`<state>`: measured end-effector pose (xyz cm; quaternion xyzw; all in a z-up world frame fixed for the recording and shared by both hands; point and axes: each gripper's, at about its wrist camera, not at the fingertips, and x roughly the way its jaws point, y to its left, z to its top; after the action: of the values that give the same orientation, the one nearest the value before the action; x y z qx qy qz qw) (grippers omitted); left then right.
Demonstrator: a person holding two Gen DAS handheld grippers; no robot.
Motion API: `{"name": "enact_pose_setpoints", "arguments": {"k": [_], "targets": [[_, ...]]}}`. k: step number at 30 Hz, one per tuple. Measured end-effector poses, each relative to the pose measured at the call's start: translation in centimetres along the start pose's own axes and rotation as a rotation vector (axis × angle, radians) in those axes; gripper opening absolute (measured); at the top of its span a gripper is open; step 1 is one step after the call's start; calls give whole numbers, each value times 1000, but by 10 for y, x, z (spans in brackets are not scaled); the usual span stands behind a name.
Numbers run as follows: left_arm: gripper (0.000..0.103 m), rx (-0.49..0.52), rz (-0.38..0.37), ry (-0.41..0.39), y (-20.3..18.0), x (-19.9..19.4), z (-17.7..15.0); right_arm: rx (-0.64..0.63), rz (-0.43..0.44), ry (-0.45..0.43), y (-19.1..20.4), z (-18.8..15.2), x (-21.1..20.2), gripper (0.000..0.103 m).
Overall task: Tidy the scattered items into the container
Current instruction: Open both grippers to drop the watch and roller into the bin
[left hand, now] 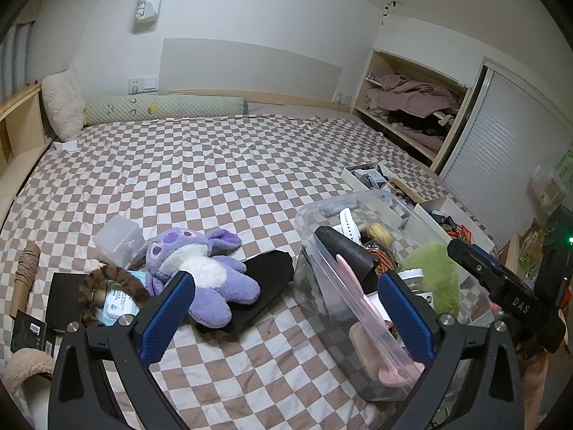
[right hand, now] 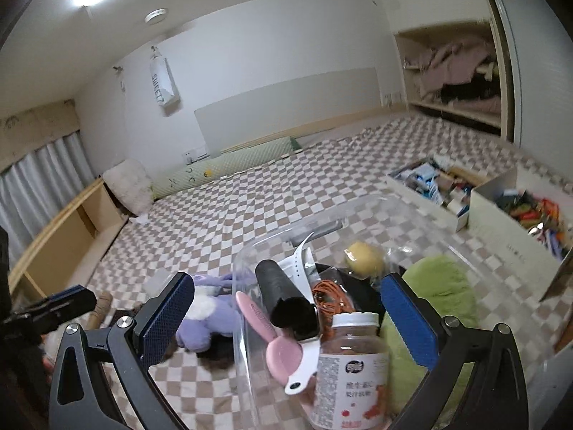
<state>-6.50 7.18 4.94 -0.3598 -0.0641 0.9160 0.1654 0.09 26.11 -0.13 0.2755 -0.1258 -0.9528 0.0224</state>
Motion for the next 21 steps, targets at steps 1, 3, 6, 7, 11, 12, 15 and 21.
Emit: {"name": "enact_pose_setpoints", "arguments": {"k": [1, 3, 6, 7, 11, 12, 15, 21], "targets": [[103, 0, 3, -3, 0, -2, -1, -13, -6, -2, 1, 0, -2, 103], [103, 4, 17, -13, 0, -7, -3, -29, -16, -4, 4, -3, -6, 103], [103, 7, 38, -27, 2, -14, -7, -46, -21, -3, 7, -8, -12, 103], [103, 5, 43, -30, 3, -15, -8, -53, -25, -4, 8, -9, -15, 103], [103, 1, 61, -36, 5, -20, -13, -90, -40, -20, 14, -15, -23, 103], [103, 3, 67, -39, 5, -21, -15, -96, -44, -25, 15, -16, -25, 103], [103, 13, 82, -47, 5, -26, -19, -110, -48, -28, 19, -20, -29, 103], [103, 35, 104, -62, 3, -34, -26, -133, -52, -34, 26, -27, -37, 103]]}}
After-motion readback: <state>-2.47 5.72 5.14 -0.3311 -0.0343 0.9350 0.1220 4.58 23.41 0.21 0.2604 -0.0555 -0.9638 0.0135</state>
